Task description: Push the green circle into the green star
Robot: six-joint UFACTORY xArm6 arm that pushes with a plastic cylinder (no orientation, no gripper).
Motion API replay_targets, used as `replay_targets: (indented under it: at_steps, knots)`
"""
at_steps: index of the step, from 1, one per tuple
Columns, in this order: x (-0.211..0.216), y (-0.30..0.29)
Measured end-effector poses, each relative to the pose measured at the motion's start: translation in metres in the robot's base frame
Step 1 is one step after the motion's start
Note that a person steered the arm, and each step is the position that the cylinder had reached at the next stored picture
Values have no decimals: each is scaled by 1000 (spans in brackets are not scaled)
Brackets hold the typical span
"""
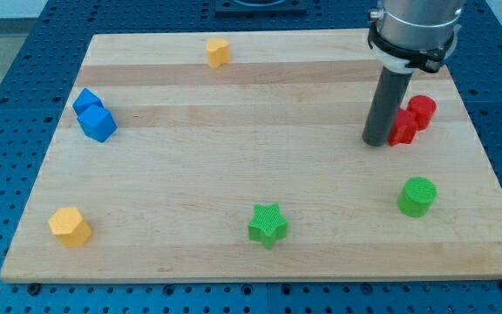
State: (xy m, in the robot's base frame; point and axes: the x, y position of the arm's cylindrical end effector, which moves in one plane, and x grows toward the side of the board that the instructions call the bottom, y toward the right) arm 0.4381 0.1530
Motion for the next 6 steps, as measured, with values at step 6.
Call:
replay_targets:
  at_steps: [6]
  knots:
    - [64, 26]
